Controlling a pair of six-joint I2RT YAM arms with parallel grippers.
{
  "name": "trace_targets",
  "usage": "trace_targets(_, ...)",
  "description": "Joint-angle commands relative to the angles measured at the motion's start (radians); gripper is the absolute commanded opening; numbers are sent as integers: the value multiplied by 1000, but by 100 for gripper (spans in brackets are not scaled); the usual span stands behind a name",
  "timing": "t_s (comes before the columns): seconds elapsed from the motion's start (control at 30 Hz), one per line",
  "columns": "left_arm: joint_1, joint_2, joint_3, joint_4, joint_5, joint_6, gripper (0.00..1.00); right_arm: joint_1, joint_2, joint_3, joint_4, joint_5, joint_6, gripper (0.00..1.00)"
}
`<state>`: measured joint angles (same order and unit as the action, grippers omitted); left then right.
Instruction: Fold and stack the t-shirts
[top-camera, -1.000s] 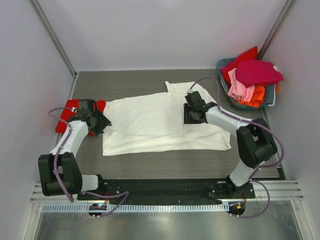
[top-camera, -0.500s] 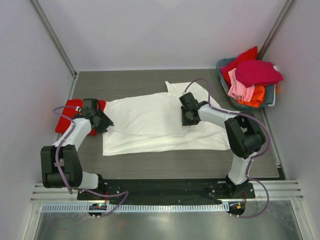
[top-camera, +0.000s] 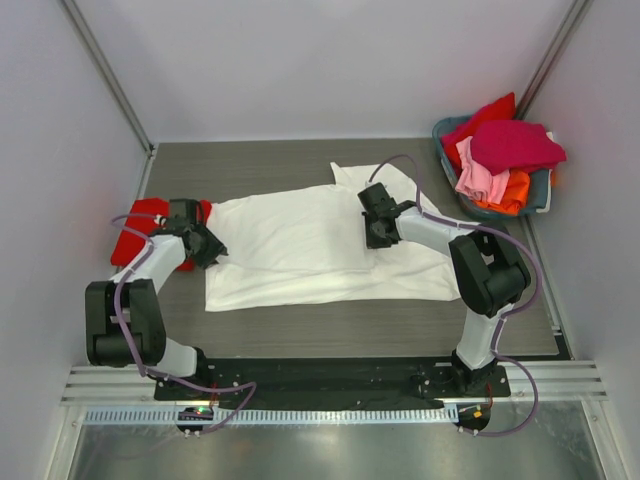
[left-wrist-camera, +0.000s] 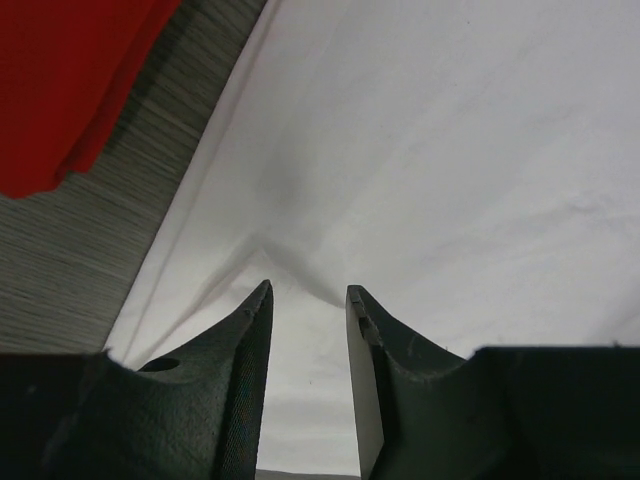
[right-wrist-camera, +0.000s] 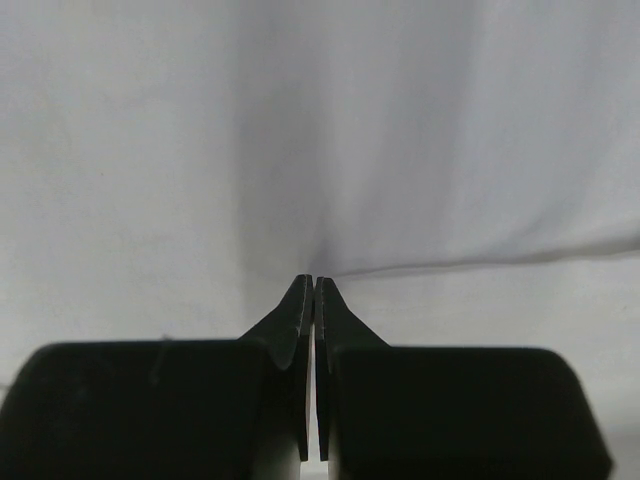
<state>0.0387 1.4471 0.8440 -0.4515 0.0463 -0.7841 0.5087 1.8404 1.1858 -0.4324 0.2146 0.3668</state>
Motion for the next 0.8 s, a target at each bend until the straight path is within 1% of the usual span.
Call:
trace_targets(0.0, -3, 28, 17, 40, 10, 12, 36, 4, -53, 34, 44, 16, 3, 1)
trace_targets(0.17, -5, 78, 35, 28, 0, 19, 34, 2, -50, 34, 57, 6, 9, 1)
trace_targets(0.23, -8, 84, 30, 22, -20, 17, 36, 4, -52, 35, 58, 3, 11, 1)
trace_targets(0.3, -16, 82, 24, 17, -37, 19, 41, 4, -55, 32, 58, 5, 11, 1)
trace_targets(0.37, -23, 84, 26, 10, -37, 22, 41, 4, -55, 32, 61, 3, 11, 1)
trace_targets(0.43, -25, 90, 30, 2, -65, 23, 40, 4, -56, 32, 61, 2, 11, 1)
trace_targets(0.53, -30, 88, 32, -1, -68, 26, 30, 4, -58, 31, 61, 0, 12, 1)
trace_targets(0.57, -28, 88, 35, -3, -71, 26, 23, 4, -58, 29, 61, 2, 11, 1)
trace_targets(0.63, -28, 90, 43, -28, -77, 28, 16, 4, -59, 29, 61, 3, 12, 1)
trace_targets(0.67, -28, 87, 50, -41, -79, 28, 2, 4, -67, 26, 61, 6, 14, 1)
trace_targets(0.7, -28, 79, 53, -45, -80, 29, 0, 4, -70, 26, 63, 14, 15, 1)
trace_targets(0.77, -28, 44, 53, -64, -109, 28, 0, 4, -78, 26, 64, 19, 18, 1)
